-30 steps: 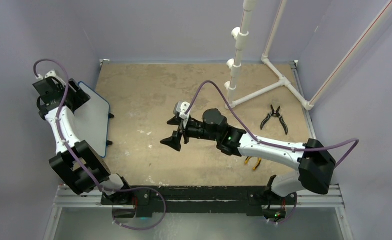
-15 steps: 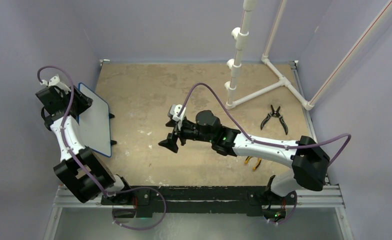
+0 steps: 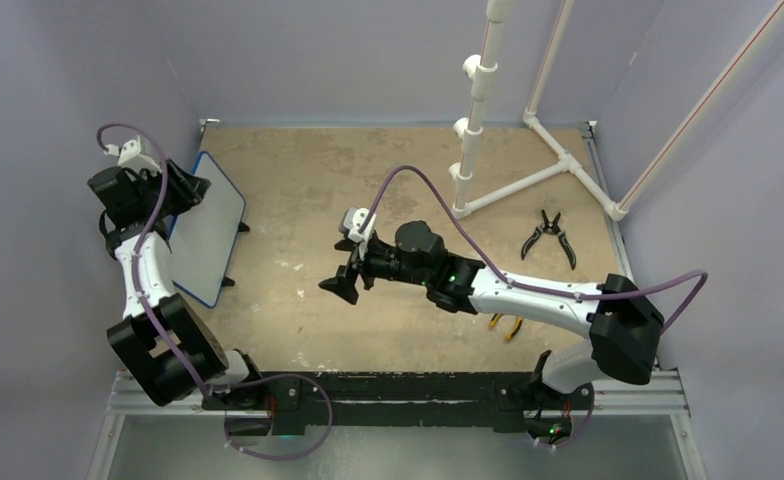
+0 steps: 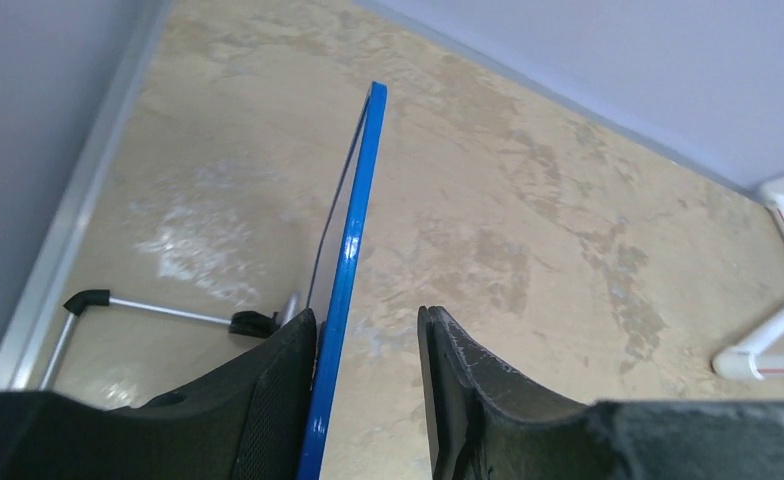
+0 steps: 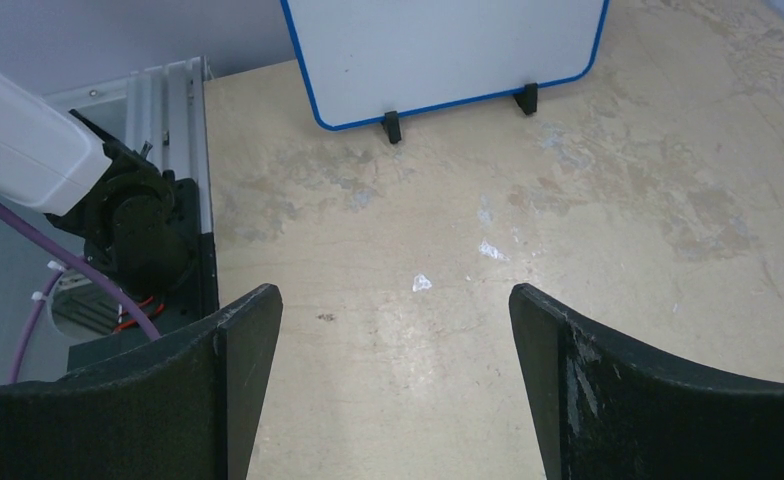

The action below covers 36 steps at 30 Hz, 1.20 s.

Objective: Write a sentence on the whiteboard
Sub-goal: Move the whiteboard to the center of the board.

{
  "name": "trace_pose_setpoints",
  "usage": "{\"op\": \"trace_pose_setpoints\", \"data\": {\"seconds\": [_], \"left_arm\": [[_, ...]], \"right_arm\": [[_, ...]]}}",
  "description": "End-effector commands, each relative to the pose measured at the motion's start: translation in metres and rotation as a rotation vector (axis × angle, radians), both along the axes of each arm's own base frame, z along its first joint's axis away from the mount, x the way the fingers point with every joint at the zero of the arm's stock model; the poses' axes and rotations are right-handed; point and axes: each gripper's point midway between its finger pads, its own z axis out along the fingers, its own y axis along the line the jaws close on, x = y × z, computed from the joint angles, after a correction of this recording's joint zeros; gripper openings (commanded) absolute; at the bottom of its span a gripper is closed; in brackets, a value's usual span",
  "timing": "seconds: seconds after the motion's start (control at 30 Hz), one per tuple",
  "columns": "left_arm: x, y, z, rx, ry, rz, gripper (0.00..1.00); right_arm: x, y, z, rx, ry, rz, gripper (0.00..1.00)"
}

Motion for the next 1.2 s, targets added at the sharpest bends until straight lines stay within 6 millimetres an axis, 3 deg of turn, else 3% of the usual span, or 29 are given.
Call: {"op": "trace_pose_setpoints", "data": {"seconds": [0.0,0.27,0.4,0.7,0.93,1.03,1.17], "left_arm": [[-0.004,-0.073,-0.047,-0.186,0.151,-0.207,0.0],[0.007,-0.125,-0.056,-0.249,0.194,-0.348,0.0],[0.01,-0.135,-0.06,-0.265,0.23,-0.364,0.0],[0.01,-0.115,-0.065,-0.151,0.273,-0.285,0.0],[0.011,-0.071,-0.044,0.023,0.257,-0.143,0.0],[0.01,-0.047,-0.044,0.017,0.265,-0.088,0.02],[0.006,-0.033,-0.052,0.035,0.287,-0.051,0.09]], "right_arm": [[-0.001,-0.005,0.019,0.046,-0.047,-0.013,0.87],[-0.01,-0.013,0.023,0.078,-0.043,0.006,0.87],[-0.011,-0.015,0.025,0.088,-0.039,0.005,0.87],[-0.006,-0.019,0.028,0.107,-0.044,-0.037,0.87],[-0.006,-0.024,0.048,0.164,-0.067,-0.049,0.87],[-0.007,-0.024,0.053,0.181,-0.068,-0.046,0.88],[-0.01,-0.024,0.055,0.192,-0.065,-0.034,0.88]]}}
